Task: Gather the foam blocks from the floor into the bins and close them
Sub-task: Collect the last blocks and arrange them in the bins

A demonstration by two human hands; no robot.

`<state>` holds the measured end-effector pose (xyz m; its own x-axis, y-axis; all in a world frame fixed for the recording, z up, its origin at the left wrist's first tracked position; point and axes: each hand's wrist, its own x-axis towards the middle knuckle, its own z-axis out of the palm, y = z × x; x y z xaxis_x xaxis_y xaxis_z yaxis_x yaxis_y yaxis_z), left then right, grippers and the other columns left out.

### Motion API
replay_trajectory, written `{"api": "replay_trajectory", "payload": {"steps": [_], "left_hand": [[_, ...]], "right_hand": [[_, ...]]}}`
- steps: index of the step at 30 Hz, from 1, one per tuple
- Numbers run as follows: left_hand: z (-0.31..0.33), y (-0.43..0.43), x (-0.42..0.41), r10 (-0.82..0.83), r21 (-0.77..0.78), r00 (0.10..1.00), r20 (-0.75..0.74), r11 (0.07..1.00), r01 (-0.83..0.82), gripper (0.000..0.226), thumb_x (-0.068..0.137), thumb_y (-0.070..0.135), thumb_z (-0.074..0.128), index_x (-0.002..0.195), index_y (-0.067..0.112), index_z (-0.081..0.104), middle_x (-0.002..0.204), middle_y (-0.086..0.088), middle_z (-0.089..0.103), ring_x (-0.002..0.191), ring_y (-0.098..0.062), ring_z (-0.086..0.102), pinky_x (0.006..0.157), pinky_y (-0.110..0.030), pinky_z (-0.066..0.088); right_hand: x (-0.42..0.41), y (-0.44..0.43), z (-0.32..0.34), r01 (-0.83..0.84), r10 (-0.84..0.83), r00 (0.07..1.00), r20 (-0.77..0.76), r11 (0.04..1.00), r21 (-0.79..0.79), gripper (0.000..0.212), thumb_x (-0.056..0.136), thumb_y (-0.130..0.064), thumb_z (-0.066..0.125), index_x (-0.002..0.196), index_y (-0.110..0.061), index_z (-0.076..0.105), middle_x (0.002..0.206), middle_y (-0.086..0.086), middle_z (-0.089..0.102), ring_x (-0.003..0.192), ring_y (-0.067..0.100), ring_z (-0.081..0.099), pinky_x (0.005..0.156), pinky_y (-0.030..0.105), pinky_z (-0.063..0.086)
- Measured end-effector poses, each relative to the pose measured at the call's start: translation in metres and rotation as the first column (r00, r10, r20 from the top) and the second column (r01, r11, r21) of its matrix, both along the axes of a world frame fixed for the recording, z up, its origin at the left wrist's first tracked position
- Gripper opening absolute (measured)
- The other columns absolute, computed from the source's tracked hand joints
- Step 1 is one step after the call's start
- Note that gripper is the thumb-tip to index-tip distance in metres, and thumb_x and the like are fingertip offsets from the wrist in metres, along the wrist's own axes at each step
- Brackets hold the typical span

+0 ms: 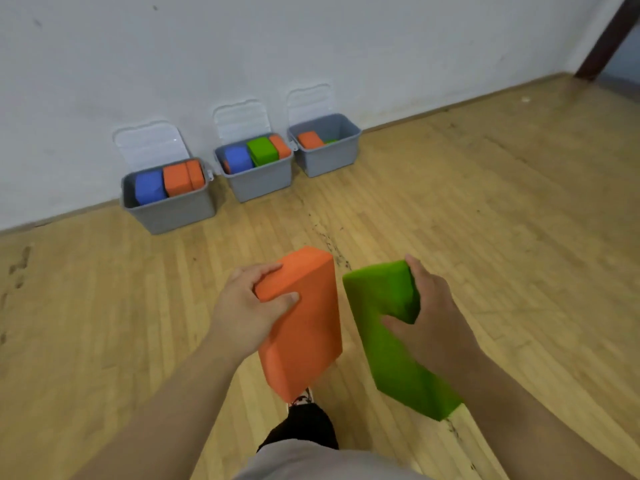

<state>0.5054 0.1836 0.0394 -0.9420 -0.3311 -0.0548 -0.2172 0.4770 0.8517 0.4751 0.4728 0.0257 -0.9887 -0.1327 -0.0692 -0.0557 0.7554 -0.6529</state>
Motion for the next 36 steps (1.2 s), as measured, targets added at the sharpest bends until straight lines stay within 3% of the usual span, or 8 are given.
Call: {"api": "replay_trajectory", "payload": {"steps": [4, 8, 13, 16, 22, 27, 31, 36], "left_hand": [[0.001, -0.027, -0.106, -0.100, -0.012, 0.995, 0.018, 0.995, 0.100, 0.055, 0.078, 0.043, 0.086, 0.126, 0.045, 0.061, 0.120, 0.021, 0.050, 0.103, 0.006, 0.051, 0.081, -0.019, 0.041], [0.014, -0.058, -0.201, -0.156, -0.033, 0.987, 0.032, 0.987, 0.157, 0.056, 0.077, 0.047, 0.085, 0.127, 0.048, 0.060, 0.122, 0.016, 0.052, 0.106, -0.004, 0.055, 0.091, -0.033, 0.048], [0.025, -0.078, -0.304, -0.189, -0.066, 0.982, 0.018, 0.980, 0.190, 0.056, 0.078, 0.043, 0.086, 0.128, 0.044, 0.062, 0.118, 0.017, 0.051, 0.103, -0.002, 0.055, 0.082, -0.023, 0.043], [0.016, -0.085, -0.363, -0.160, -0.075, 0.987, 0.008, 0.984, 0.160, 0.057, 0.076, 0.041, 0.088, 0.128, 0.041, 0.064, 0.118, 0.016, 0.053, 0.106, -0.003, 0.055, 0.091, -0.030, 0.044], [-0.002, -0.087, -0.477, -0.047, -0.109, 0.999, -0.018, 0.993, 0.045, 0.055, 0.073, 0.035, 0.091, 0.122, 0.043, 0.065, 0.115, 0.018, 0.052, 0.103, 0.006, 0.053, 0.091, -0.022, 0.042], [0.004, -0.074, -0.591, 0.136, -0.125, 0.989, -0.053, 0.982, -0.142, 0.057, 0.071, 0.035, 0.092, 0.121, 0.041, 0.067, 0.112, 0.020, 0.054, 0.107, -0.009, 0.057, 0.101, -0.037, 0.047], [0.014, -0.069, -0.667, 0.201, -0.136, 0.978, -0.052, 0.969, -0.206, 0.057, 0.071, 0.041, 0.091, 0.123, 0.041, 0.067, 0.114, 0.019, 0.056, 0.108, -0.012, 0.058, 0.102, -0.043, 0.049], [0.008, -0.085, -0.764, 0.247, -0.056, 0.968, -0.034, 0.967, -0.249, 0.057, 0.062, 0.060, 0.084, 0.115, 0.056, 0.064, 0.118, 0.023, 0.057, 0.108, -0.005, 0.061, 0.100, -0.044, 0.053]], "right_hand": [[-0.086, -0.024, 0.007, 0.083, -0.082, 0.997, -0.012, 0.996, 0.031, 0.106, 0.085, -0.047, 0.078, 0.161, -0.044, 0.004, 0.140, -0.010, 0.034, 0.106, 0.005, 0.043, 0.085, 0.025, 0.041], [-0.165, -0.050, 0.022, 0.133, -0.133, 0.991, -0.022, 0.991, -0.007, 0.105, 0.086, -0.047, 0.078, 0.160, -0.047, 0.004, 0.132, -0.019, 0.030, 0.104, 0.003, 0.042, 0.082, 0.021, 0.037], [-0.260, -0.067, 0.024, 0.131, -0.132, 0.991, -0.019, 0.991, -0.023, 0.105, 0.086, -0.044, 0.079, 0.160, -0.048, 0.004, 0.132, -0.022, 0.030, 0.106, 0.000, 0.043, 0.080, 0.018, 0.039], [-0.329, -0.068, 0.014, 0.106, -0.106, 0.994, -0.026, 0.994, -0.016, 0.105, 0.085, -0.043, 0.080, 0.161, -0.045, 0.007, 0.140, -0.017, 0.037, 0.114, 0.002, 0.044, 0.085, 0.020, 0.040], [-0.482, -0.067, -0.013, 0.031, -0.031, 0.999, -0.028, 0.999, 0.008, 0.108, 0.082, -0.047, 0.080, 0.159, -0.048, 0.004, 0.150, -0.006, 0.040, 0.138, 0.021, 0.040, 0.110, 0.044, 0.042], [-0.636, -0.057, -0.007, -0.099, 0.099, 0.995, -0.006, 0.994, 0.035, 0.107, 0.082, -0.048, 0.079, 0.159, -0.045, 0.005, 0.147, -0.005, 0.042, 0.135, 0.020, 0.041, 0.109, 0.043, 0.041], [-0.738, -0.055, 0.015, -0.175, 0.176, 0.984, -0.008, 0.982, 0.076, 0.105, 0.083, -0.047, 0.080, 0.159, -0.043, 0.008, 0.142, -0.004, 0.043, 0.131, 0.021, 0.045, 0.107, 0.043, 0.043], [-0.843, -0.072, 0.013, -0.206, 0.205, 0.979, 0.010, 0.978, 0.038, 0.106, 0.082, -0.048, 0.080, 0.159, -0.043, 0.008, 0.142, -0.005, 0.042, 0.131, 0.019, 0.044, 0.108, 0.045, 0.046]]}}
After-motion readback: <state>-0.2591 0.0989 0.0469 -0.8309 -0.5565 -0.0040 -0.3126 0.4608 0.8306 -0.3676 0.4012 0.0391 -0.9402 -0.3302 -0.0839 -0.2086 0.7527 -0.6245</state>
